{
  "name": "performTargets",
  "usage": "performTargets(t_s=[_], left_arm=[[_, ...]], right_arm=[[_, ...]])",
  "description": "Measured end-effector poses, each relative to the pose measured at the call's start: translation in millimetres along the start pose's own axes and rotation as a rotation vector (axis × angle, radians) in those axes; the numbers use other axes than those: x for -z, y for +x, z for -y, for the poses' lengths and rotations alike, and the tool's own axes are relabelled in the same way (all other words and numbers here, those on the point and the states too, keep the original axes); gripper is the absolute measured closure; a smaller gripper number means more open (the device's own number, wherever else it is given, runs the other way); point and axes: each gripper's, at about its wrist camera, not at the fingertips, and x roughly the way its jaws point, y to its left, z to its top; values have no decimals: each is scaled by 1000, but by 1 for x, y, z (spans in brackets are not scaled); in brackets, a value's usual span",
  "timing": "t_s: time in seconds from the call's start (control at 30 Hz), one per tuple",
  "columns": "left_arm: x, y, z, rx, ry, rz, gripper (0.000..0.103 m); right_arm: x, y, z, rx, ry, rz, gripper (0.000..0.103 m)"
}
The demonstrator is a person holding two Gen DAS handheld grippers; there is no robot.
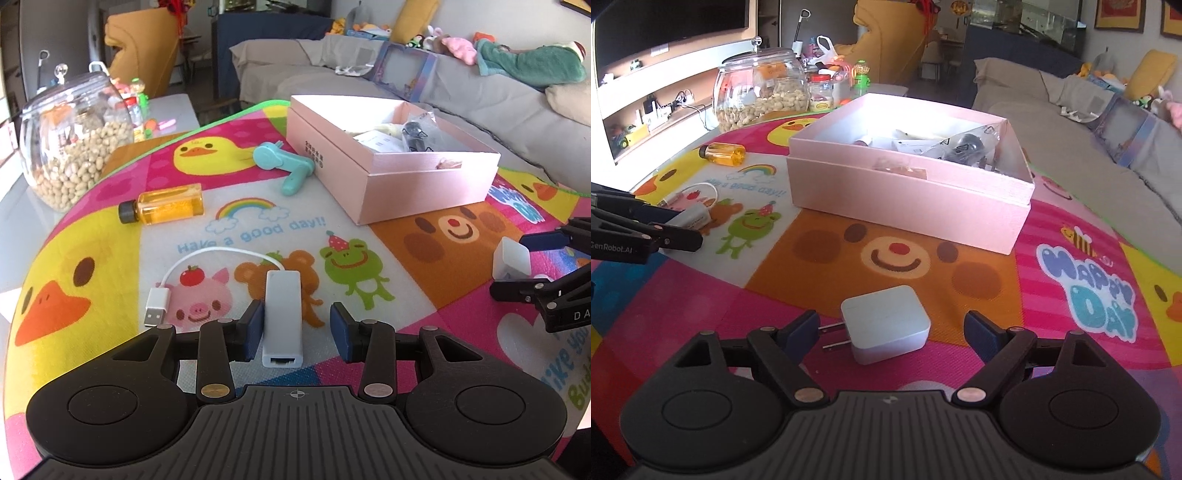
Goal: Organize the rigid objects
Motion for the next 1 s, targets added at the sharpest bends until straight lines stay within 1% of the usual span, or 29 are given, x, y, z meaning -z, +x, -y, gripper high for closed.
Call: performTargets(t_s=[0.13, 0.23, 0.3, 0.33, 0.37, 0.4, 0.43, 0.47, 0.57, 0.63, 0.73, 0.83, 0.9, 1.0], left_arm=[[0, -1, -2, 9, -11, -8, 60], [-5, 1, -1, -4, -24, -30, 60], [-9, 3, 2, -17, -17, -40, 60], [-10, 4, 3, -24, -15, -43, 60], [-11, 5, 4, -30, -19, -46, 61], [-12, 6, 5, -35, -25, -47, 62], [-13, 6, 5, -38, -33, -48, 69], [-14, 6, 4, -41, -39, -48, 79], [-13, 3, 2, -26, -62, -48, 79], [-8, -1, 5, -10, -52, -35, 79], [1, -13, 18, 33, -1, -18, 79], [4, -27, 35, 59, 57, -4, 79], [-2, -39, 43, 86, 75, 19, 79], [-29, -65, 54, 120, 106, 106, 79]], right_arm=[[-1, 3, -1, -16, 11, 4, 18], [-2, 4, 0, -25, 26, 9, 25], [-2, 3, -3, -26, 20, 14, 33], [-2, 2, -4, -29, 15, 16, 35], [-2, 1, -4, -28, 11, 18, 39], [-2, 0, -5, -29, 7, 18, 40], [-2, -1, -5, -28, 8, 17, 41], [-2, -1, -5, -26, 12, 16, 41], [-2, -5, -3, -22, 23, 14, 41], [-2, -11, -3, -21, 24, 26, 41], [-2, -24, -2, -31, 25, 52, 41], [-6, -37, 0, -54, 45, 69, 41], [-10, -47, 3, -71, 66, 81, 41], [-24, -68, 12, -102, 98, 125, 41]])
